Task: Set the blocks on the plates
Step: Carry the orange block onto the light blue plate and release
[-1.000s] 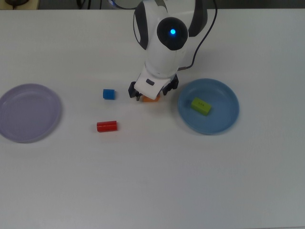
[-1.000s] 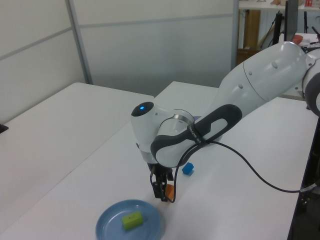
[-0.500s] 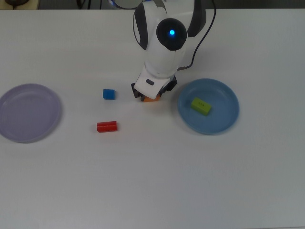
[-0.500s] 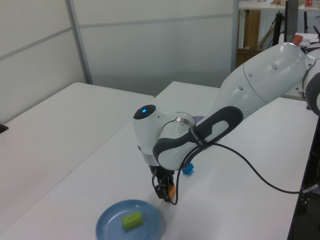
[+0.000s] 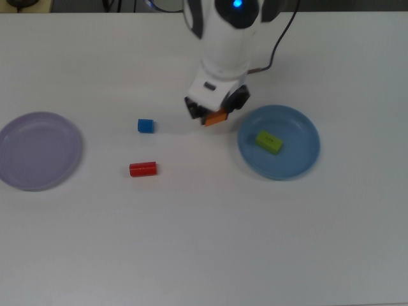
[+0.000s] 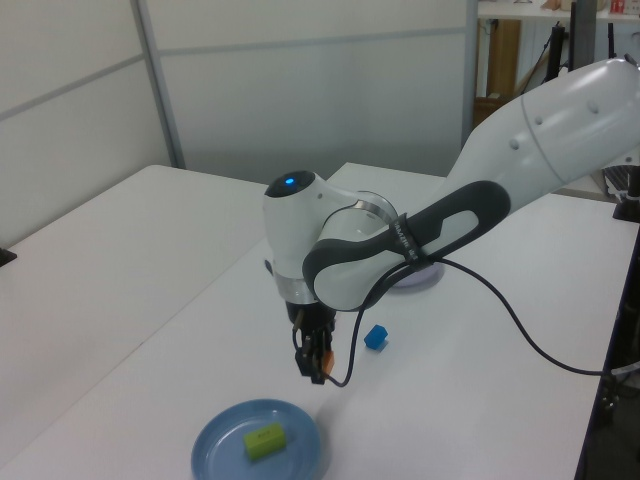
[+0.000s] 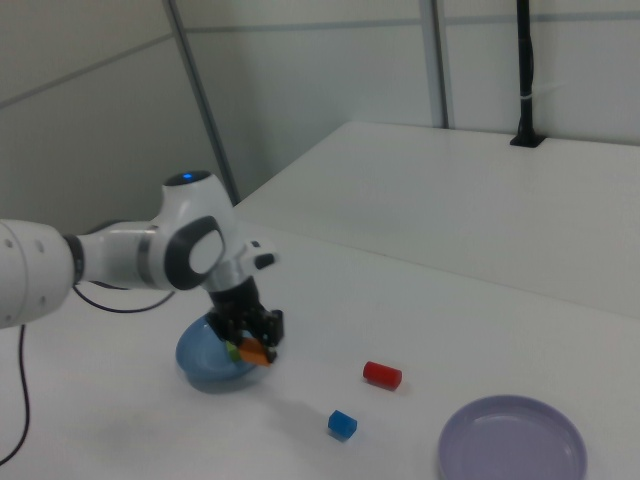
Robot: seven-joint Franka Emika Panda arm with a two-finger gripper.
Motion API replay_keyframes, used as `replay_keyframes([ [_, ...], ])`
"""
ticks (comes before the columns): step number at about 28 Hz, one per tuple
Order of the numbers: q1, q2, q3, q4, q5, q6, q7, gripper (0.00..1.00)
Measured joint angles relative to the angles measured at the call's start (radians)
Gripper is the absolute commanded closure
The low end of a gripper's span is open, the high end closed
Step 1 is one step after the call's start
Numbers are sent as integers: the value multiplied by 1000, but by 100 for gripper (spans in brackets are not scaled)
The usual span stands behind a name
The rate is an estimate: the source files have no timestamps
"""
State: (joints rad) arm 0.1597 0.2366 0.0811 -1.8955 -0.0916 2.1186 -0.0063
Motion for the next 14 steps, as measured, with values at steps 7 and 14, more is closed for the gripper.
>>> replay_keyframes([
  [7,132,-10,16,-2,5,-11,81,82],
  [14,215,44,16,16,3,-11,194,82],
])
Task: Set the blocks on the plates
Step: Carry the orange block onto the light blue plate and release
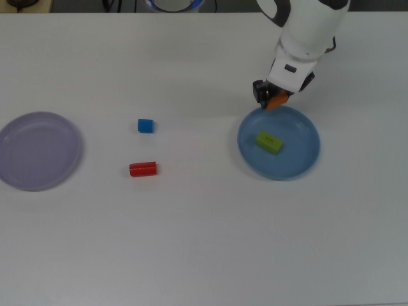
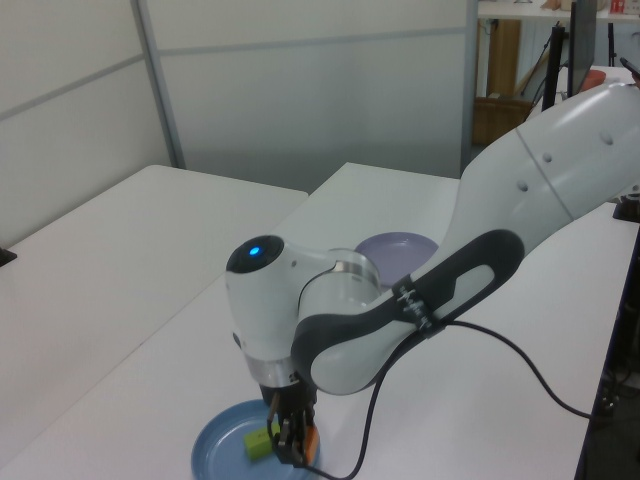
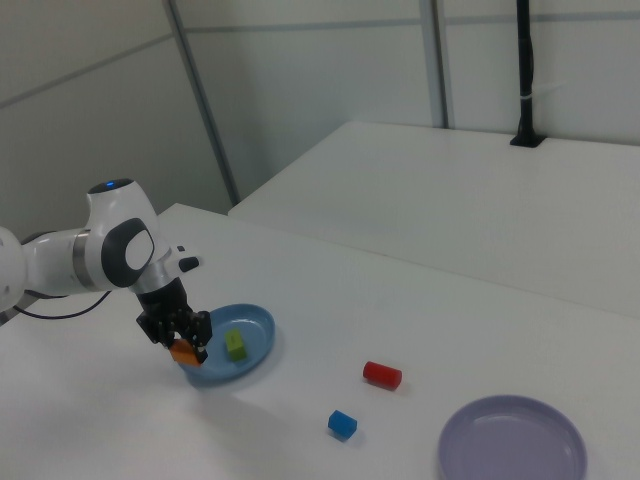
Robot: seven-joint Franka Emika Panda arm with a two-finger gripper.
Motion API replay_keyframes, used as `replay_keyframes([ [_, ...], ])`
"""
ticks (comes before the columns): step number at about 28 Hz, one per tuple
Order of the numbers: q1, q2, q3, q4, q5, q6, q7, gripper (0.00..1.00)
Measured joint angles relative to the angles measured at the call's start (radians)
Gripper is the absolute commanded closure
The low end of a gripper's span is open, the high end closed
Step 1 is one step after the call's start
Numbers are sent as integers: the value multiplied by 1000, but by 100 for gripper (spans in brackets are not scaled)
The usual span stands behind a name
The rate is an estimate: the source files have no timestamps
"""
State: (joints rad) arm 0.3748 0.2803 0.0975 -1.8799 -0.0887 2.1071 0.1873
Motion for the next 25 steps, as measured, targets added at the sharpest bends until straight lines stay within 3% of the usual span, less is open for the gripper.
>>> replay_keyframes([
  [5,-3,66,-2,69,-1,0,28,74],
  [6,-4,78,-2,84,-1,0,33,69],
  [8,-3,97,-3,110,-1,0,42,47],
  [10,-1,111,-3,129,-6,0,51,44],
  [11,1,116,-3,138,-11,0,57,36],
  [13,4,120,-2,144,-18,0,59,0],
  [25,2,119,-19,153,-26,0,69,0],
])
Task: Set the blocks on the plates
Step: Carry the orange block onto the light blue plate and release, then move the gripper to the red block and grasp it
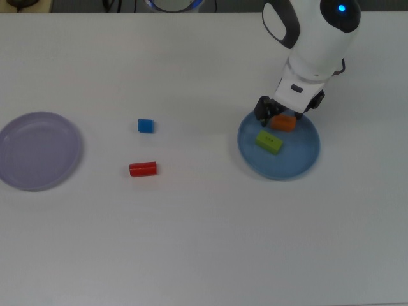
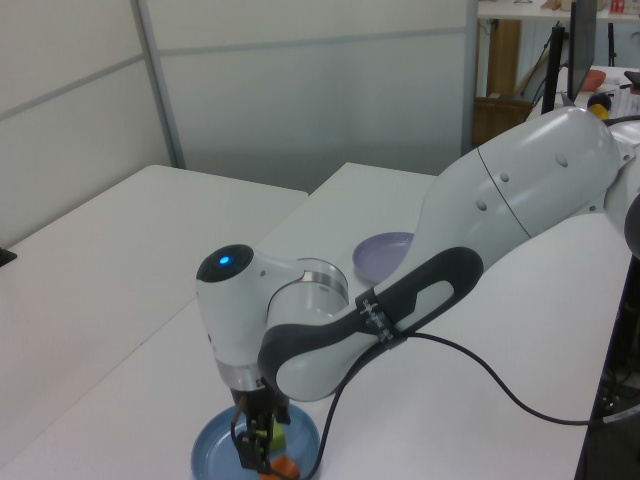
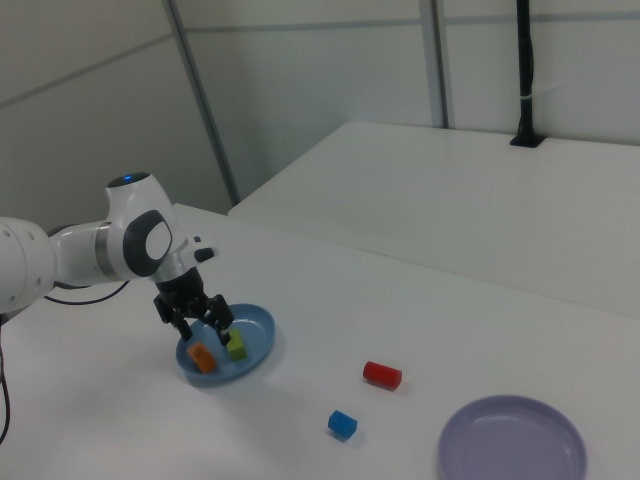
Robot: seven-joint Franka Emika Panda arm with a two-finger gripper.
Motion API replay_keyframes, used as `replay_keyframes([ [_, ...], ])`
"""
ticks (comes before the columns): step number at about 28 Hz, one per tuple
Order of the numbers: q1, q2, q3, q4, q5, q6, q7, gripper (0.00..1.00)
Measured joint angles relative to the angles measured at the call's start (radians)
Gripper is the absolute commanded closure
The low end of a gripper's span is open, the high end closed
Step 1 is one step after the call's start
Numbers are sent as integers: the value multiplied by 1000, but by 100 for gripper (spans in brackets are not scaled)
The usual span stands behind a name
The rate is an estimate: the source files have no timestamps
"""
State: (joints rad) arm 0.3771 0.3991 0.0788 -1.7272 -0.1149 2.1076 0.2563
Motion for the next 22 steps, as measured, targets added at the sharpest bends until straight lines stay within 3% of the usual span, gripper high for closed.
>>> replay_keyframes([
  [4,-39,-9,-17,9,-2,0,-10,0],
  [15,-330,-23,-30,14,-2,-1,-319,0],
  [22,-460,5,-30,40,-2,0,-406,0],
])
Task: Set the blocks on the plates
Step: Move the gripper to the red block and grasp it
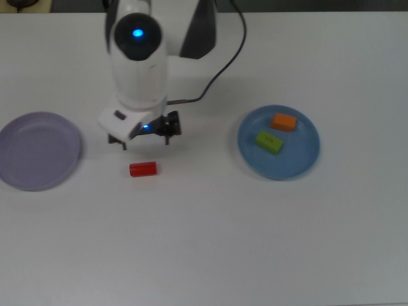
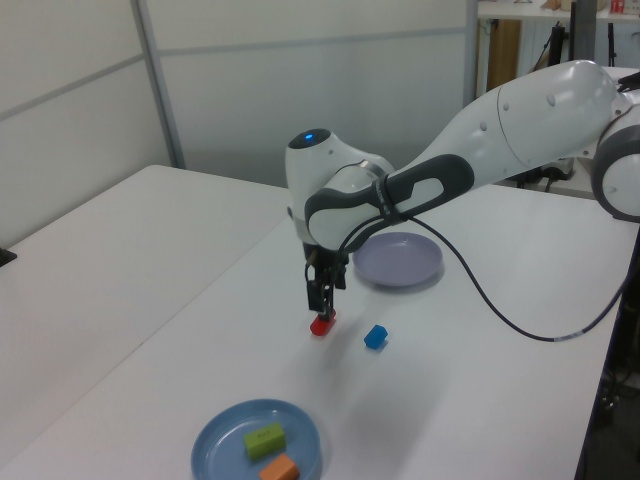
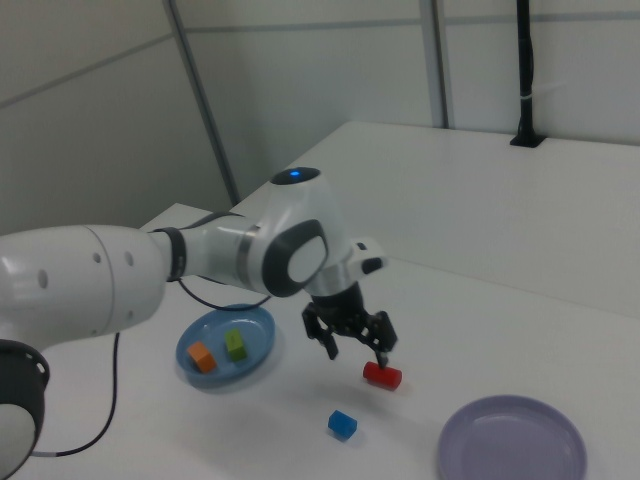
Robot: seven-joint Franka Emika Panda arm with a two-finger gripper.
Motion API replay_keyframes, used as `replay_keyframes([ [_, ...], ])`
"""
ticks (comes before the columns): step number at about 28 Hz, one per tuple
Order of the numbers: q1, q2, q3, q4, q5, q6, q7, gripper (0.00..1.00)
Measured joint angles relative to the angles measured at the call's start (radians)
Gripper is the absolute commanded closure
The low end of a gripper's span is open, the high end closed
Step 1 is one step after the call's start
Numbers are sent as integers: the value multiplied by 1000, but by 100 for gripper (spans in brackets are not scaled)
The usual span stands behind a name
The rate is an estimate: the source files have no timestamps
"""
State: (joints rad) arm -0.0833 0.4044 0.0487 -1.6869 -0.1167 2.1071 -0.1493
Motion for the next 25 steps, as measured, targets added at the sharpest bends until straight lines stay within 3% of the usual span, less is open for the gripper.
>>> replay_keyframes([
  [10,-28,116,3,65,0,1,-1,0],
  [16,-28,144,4,88,3,38,30,2],
  [18,-28,147,5,88,3,49,46,16],
  [19,-28,150,5,88,3,53,56,39],
  [23,-28,162,5,88,3,67,79,62],
  [24,-28,164,5,89,3,67,80,75],
  [25,-28,165,5,89,4,67,81,82],
])
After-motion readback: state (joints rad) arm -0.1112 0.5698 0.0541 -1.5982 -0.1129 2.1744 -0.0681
